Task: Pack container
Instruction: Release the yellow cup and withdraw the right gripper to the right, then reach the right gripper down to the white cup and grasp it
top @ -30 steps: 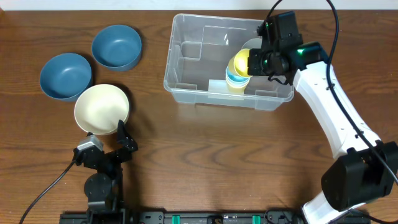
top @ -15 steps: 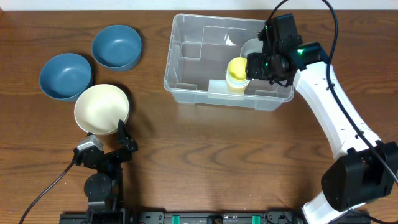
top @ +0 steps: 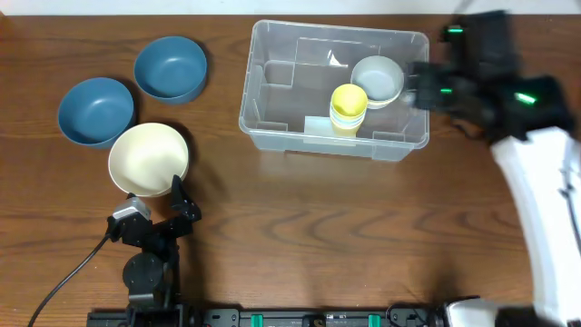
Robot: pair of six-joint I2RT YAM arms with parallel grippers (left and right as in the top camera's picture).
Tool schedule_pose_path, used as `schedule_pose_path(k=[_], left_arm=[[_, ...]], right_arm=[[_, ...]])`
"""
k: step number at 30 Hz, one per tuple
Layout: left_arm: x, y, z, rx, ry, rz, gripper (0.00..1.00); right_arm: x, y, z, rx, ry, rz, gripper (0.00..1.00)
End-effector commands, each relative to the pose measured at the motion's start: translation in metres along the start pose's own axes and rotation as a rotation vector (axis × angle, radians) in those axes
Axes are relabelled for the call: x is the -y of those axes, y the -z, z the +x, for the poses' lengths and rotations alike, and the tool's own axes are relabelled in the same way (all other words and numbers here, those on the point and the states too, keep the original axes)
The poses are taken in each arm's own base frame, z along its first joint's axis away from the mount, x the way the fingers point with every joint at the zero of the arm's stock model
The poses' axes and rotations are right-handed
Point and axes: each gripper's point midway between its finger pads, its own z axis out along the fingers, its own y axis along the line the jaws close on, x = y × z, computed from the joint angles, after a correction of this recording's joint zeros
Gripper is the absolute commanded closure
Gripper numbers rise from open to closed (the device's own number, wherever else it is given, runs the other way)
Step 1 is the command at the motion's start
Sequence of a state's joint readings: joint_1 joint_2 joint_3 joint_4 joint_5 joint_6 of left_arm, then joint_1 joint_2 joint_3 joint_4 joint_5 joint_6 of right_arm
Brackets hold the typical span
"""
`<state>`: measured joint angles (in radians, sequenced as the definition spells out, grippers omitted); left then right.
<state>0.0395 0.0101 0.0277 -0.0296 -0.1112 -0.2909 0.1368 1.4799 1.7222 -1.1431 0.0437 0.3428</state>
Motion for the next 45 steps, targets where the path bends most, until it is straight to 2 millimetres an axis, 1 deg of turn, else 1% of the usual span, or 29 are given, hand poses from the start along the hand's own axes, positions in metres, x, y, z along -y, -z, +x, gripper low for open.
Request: schedule_pose_path(k=[1,6,8,9,12,14,16,17,20,26,30,33,34,38,39,42,44,45], left_arm=[[-0.009,-0.001,0.016,-0.041,-0.017,-0.033,0.02],[-0.009,-0.001,0.016,-0.041,-0.017,-0.033,0.02],[-0.009,-0.001,0.016,-0.041,-0.017,-0.033,0.02],[-0.009,-0.001,0.016,-0.041,-0.017,-0.033,0.02],[-0.009,-0.001,0.016,-0.041,-0.017,-0.033,0.02],[-0.009,-0.001,0.016,-0.041,-0.017,-0.033,0.02],[-0.009,-0.001,0.016,-0.041,-0.017,-0.033,0.02],[-0.009,-0.001,0.016,-0.041,-0.017,-0.033,0.02],[-0.009,-0.001,0.016,-0.041,-0.017,-0.033,0.02],[-0.009,-0.001,0.016,-0.041,-0.017,-0.033,0.02],[-0.009,-0.001,0.016,-0.041,-0.017,-0.033,0.02],[-0.009,-0.001,0.016,-0.041,-0.017,-0.033,0.02],[-0.009,-0.001,0.016,-0.041,-0.017,-0.033,0.02],[-0.009,-0.001,0.016,-0.041,-0.017,-0.033,0.02],[-0.009,-0.001,0.016,-0.041,-0.017,-0.033,0.02],[-0.009,-0.001,0.016,-0.041,-0.017,-0.033,0.02],[-0.009,-0.001,0.016,-0.041,-0.017,-0.033,0.02],[-0.009,-0.001,0.016,-0.041,-0.017,-0.033,0.02]], right_arm=[[0.068,0.019,-0.006,0.030,-0.181,0.156,0.27],[0.158,0.038,0.011,-0.016,-0.422,0.304,0.26],[0.183,0.043,0.017,-0.024,-0.488,0.352,0.27],[0.200,0.046,0.020,-0.024,-0.527,0.381,0.27],[0.234,0.053,0.025,-0.017,-0.606,0.429,0.28],[0.249,0.053,0.021,0.005,-0.616,0.434,0.28],[0.262,0.051,0.013,0.030,-0.584,0.446,0.28],[0.266,0.050,0.010,0.039,-0.574,0.455,0.28],[0.290,0.042,0.004,0.053,-0.572,0.550,0.27],[0.345,0.013,0.004,0.027,-0.584,0.721,0.26],[0.379,-0.006,0.005,0.011,-0.554,0.755,0.26],[0.408,-0.017,0.009,0.005,-0.547,0.778,0.23],[0.419,-0.020,0.010,0.004,-0.541,0.784,0.21],[0.452,-0.029,0.012,0.021,-0.509,0.765,0.06],[0.459,-0.032,0.012,0.029,-0.499,0.748,0.03],[0.480,-0.041,0.015,0.058,-0.497,0.696,0.01],[0.491,-0.052,0.019,0.067,-0.505,0.654,0.01],[0.497,-0.060,0.023,0.070,-0.508,0.623,0.01]])
